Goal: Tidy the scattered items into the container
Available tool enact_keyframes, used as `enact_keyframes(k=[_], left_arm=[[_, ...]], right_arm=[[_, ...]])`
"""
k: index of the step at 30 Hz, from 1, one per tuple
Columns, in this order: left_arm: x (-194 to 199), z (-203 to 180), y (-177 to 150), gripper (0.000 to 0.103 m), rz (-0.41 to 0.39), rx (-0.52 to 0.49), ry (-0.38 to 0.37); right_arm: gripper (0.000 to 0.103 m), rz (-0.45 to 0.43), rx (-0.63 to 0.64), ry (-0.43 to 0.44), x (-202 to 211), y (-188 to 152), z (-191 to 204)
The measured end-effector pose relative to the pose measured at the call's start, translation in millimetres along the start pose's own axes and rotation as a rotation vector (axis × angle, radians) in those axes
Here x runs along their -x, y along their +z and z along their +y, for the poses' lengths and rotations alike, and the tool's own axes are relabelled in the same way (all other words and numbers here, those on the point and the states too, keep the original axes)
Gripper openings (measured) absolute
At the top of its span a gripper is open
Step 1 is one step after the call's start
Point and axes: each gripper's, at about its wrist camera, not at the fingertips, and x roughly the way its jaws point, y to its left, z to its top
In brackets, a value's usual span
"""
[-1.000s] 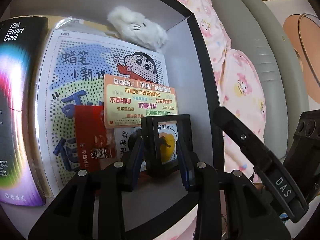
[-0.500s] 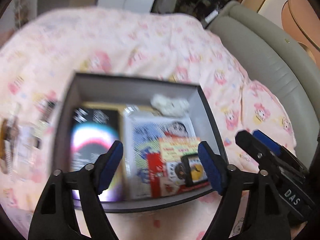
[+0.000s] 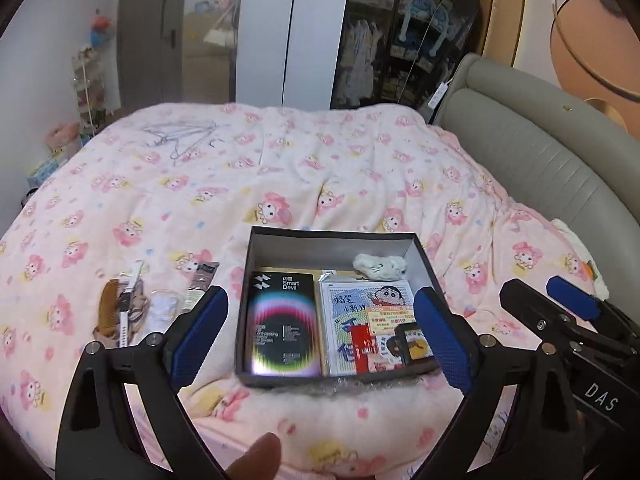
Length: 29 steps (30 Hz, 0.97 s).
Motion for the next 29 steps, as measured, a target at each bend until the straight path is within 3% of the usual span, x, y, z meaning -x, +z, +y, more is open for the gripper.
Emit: enact_keyframes(k=[8,11,19,29], left_arm=[[58,6,-36,0.102,-0.050,0.005,-0.029],[74,7,-41,0.102,-0.065,0.007,-0.042],[87,0,-45,0.102,-0.092,-0.016,-0.041],[84,13,-29,0.102,-0.094,0.020,-0.016]], right_arm=[[0.080,-0.038,0.007,0.003,61,-35,11],[0.080,-0.051,0.023,-0.041,74,-45,13],[0.080,-0.038,0.043,-0.061,73,-47,20],[0.080,-0.063,0.076,-0.005,64,-28,34]])
